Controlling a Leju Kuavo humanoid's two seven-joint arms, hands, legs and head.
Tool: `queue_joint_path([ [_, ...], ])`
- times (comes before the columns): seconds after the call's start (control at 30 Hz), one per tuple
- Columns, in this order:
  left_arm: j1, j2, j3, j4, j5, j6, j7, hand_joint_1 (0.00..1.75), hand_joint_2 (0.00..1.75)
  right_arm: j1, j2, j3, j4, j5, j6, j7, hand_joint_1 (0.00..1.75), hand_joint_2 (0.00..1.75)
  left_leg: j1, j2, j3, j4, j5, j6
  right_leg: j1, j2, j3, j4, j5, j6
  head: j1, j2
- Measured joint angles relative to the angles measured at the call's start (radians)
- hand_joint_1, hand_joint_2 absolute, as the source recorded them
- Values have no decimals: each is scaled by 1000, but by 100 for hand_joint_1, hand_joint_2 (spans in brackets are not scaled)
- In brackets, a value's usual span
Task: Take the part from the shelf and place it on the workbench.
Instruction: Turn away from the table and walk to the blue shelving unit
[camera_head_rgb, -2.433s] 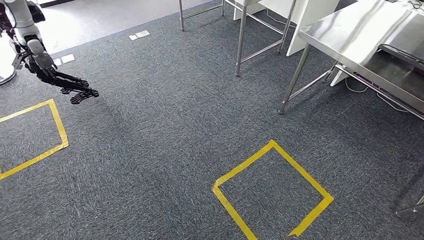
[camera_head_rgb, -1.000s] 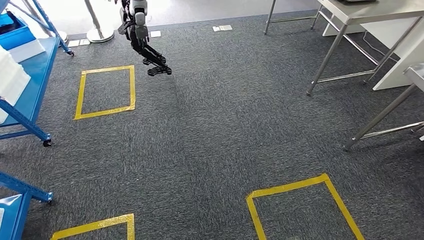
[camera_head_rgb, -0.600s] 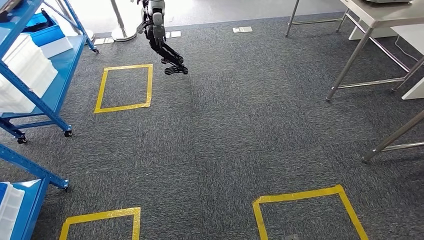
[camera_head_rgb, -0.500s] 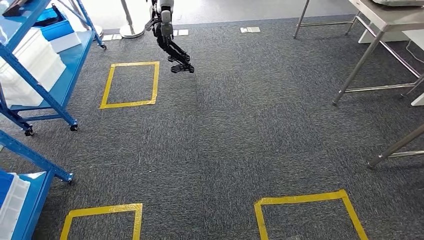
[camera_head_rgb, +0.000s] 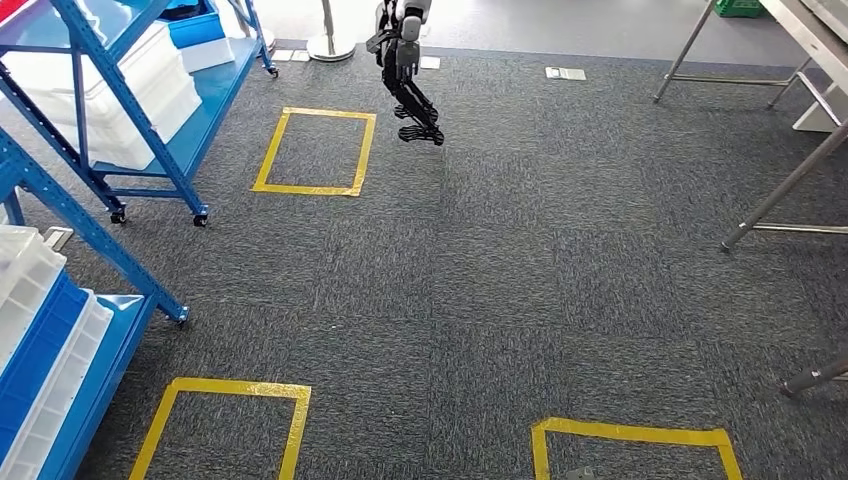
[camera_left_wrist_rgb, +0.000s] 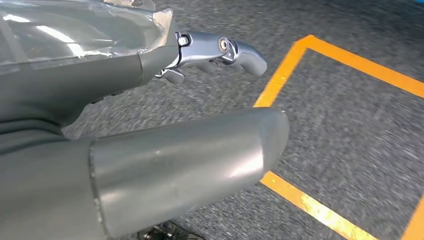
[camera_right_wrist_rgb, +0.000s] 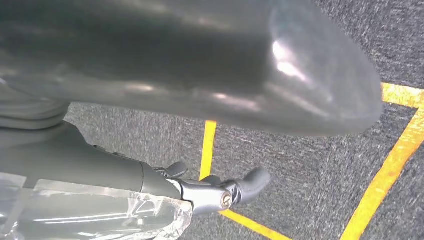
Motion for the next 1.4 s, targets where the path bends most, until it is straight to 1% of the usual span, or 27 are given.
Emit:
queue_joint_path([
  [0.03,0,-1,2,0,0,0,0,0,0,1,0,0,0,0,0,0,0,0,1,-13,0,1,1,-1,-2,2,1,-3,9,9,0,0],
  [0.07,1,-1,4,0,0,-1,0,0,0,1,-1,0,0,0,0,-1,0,0,2,-25,0,2,2,-4,-6,5,22,-50,34,20,1,0],
  [0.13,1,-2,7,0,2,-6,0,0,0,1,-1,0,0,2,-1,-5,0,0,2,-48,-1,8,0,-13,-17,36,89,-197,95,41,2,0],
  [0.17,0,-2,9,0,4,-8,-1,0,0,0,-1,0,0,2,-1,-7,0,0,2,-58,-4,13,-1,-19,-19,50,112,-251,116,42,3,0],
  [0.2,0,-2,10,0,5,-10,-2,0,0,0,-1,0,0,4,-2,-8,0,0,0,-65,-8,17,-1,-26,-19,61,123,-279,125,37,3,0],
  [0.27,1,-1,13,0,7,-12,-4,0,0,-1,-1,-1,0,6,-3,-8,0,0,1,-80,-15,19,2,-36,-15,52,125,-282,129,20,3,0],
  [0.33,3,-2,15,0,9,-12,-5,0,0,-3,-1,-1,0,10,-3,-8,0,0,5,-63,-25,32,-7,-42,-17,35,126,-283,133,7,2,0],
  [0.37,3,-2,15,1,10,-12,-5,0,0,-5,0,-1,0,12,-3,-8,0,0,6,-41,-38,61,-27,-45,-16,27,126,-284,135,0,0,0],
  [0.43,2,-3,16,1,11,-12,-6,0,0,-6,-1,-1,0,15,-3,-8,0,0,5,5,-90,175,-93,-50,-10,8,123,-284,136,-10,-4,0],
  [0.5,1,-4,17,1,13,-12,-6,0,0,-5,-2,-4,0,17,-3,-8,0,0,6,18,-144,292,-140,-50,-2,-15,120,-284,135,-14,-5,0],
  [0.53,2,-4,17,1,14,-12,-7,0,0,-5,-3,-5,0,19,-3,-8,0,0,5,20,-149,306,-137,-47,1,-26,120,-284,134,-15,-5,0],
  [0.6,3,-4,20,1,15,-11,-8,0,0,-7,-3,-7,0,21,-3,-8,0,0,1,30,-99,220,-84,-34,6,-46,123,-284,132,-18,-5,0],
  [0.67,1,-4,22,1,15,-11,-10,0,0,-12,-3,-7,0,24,-3,-8,0,0,-12,70,-25,88,-39,-15,11,-64,127,-284,129,-19,-4,0],
  [0.7,0,-4,22,1,15,-11,-11,0,0,-15,-2,-7,0,25,-3,-8,0,0,-20,85,-5,48,-30,-8,13,-73,128,-284,128,-19,-5,0],
  [0.73,-1,-4,22,1,15,-11,-12,0,0,-17,-2,-7,0,27,-3,-8,0,0,-26,92,1,32,-31,-2,13,-82,128,-284,128,-17,-5,0],
  [0.8,0,-4,23,1,15,-11,-13,0,0,-20,-2,-7,0,27,-3,-8,0,0,-25,71,1,21,-23,6,15,-97,129,-286,126,-13,-6,0],
  [0.87,1,-5,23,1,15,-11,-13,0,0,-21,-2,-7,-1,28,-3,-8,0,0,-17,51,10,-1,-8,15,15,-67,117,-255,107,-10,-6,0],
  [0.93,-1,-7,23,1,15,-11,-13,0,0,-21,-5,-8,-2,28,-3,-8,0,0,-12,31,13,-12,1,20,8,-15,67,-148,56,-12,-5,0],
  [1.0,-1,-9,23,2,15,-11,-13,0,0,-18,-8,-8,-2,27,-3,-7,0,0,-10,7,10,-11,4,19,1,2,5,-23,12,-7,-4,0],
  [1.03,0,-9,23,2,15,-11,-13,0,0,-17,-9,-8,-2,27,-3,-7,0,0,-8,-6,10,-11,5,17,-4,3,-7,-2,11,3,-4,0],
  [1.07,1,-10,23,2,15,-11,-13,0,0,-16,-9,-8,-2,27,-3,-7,0,0,-6,-18,10,-10,5,14,-8,4,1,-21,27,15,-4,0],
  [1.13,2,-11,23,3,15,-11,-13,0,0,-16,-10,-8,-1,27,-3,-7,0,0,0,-43,10,-4,4,4,-22,24,64,-161,90,44,-4,0],
  [1.17,2,-10,23,3,15,-12,-14,0,0,-16,-11,-9,-1,28,-3,-7,0,0,0,-54,7,2,2,-4,-25,37,93,-228,115,49,-2,0],
  [1.23,2,-9,23,3,15,-12,-15,0,0,-18,-11,-9,-1,28,-3,-6,0,0,-2,-70,-1,10,-2,-17,-26,53,118,-288,136,39,-1,0],
  [1.3,5,-8,23,3,15,-12,-16,0,0,-20,-11,-9,-1,29,-3,-6,0,0,0,-80,-7,12,0,-26,-23,38,121,-287,139,19,-2,0],
  [1.37,7,-8,23,4,14,-12,-16,0,0,-23,-11,-9,-2,30,-3,-6,0,0,4,-50,-20,39,-18,-34,-23,23,123,-288,144,5,-5,0],
  [1.4,6,-8,23,4,14,-13,-17,0,0,-23,-11,-9,-2,30,-3,-5,0,0,5,-25,-38,79,-43,-38,-23,14,122,-289,145,-1,-7,0],
])
